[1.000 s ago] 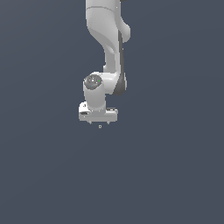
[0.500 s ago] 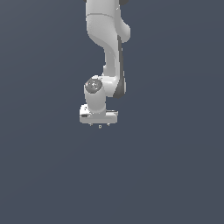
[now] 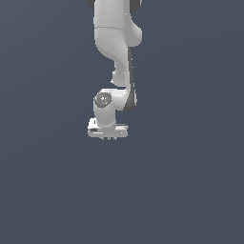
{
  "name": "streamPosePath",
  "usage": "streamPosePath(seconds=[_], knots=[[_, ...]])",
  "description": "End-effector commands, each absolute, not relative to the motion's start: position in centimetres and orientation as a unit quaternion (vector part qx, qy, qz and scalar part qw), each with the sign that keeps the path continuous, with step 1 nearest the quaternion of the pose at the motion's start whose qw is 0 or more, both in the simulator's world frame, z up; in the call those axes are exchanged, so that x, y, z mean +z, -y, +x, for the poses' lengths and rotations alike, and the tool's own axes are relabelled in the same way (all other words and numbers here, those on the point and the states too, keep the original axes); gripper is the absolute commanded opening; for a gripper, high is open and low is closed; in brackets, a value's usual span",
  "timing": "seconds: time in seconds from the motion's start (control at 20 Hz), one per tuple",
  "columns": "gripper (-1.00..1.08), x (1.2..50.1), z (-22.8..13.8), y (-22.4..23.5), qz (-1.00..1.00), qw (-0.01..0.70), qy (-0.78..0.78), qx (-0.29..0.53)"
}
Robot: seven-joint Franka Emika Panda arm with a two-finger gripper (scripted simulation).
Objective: Pick up the object and move it to a goal position.
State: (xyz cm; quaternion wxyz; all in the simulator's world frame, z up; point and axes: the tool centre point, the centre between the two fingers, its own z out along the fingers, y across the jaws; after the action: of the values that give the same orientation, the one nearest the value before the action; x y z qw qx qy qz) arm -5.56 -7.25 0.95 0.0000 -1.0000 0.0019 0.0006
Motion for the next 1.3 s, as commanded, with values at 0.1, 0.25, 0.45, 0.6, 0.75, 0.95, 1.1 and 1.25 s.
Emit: streamPosePath(seconds=[0.1, 0.25, 0.45, 0.6, 0.75, 0.95, 1.1, 1.25], knots=[[-1.0, 0.9, -5.5, 7.2, -1.0, 0.0, -0.002, 0.0], [-1.0, 0.9, -5.5, 7.2, -1.0, 0.0, -0.002, 0.0], [-1.0, 1.0, -5.6, 7.3, -1.0, 0.0, -0.002, 0.0], [-1.0, 1.0, -5.6, 6.9, -1.0, 0.0, -0.002, 0.0], [-1.0, 1.0, -5.5, 5.9, -1.0, 0.0, -0.002, 0.0], [-1.0, 1.1, -5.4, 3.5, -1.0, 0.0, -0.002, 0.0], [-1.0, 1.2, -5.3, 0.9, -1.0, 0.0, -0.002, 0.0], [-1.0, 1.4, -5.2, -1.5, -1.0, 0.0, -0.002, 0.0]])
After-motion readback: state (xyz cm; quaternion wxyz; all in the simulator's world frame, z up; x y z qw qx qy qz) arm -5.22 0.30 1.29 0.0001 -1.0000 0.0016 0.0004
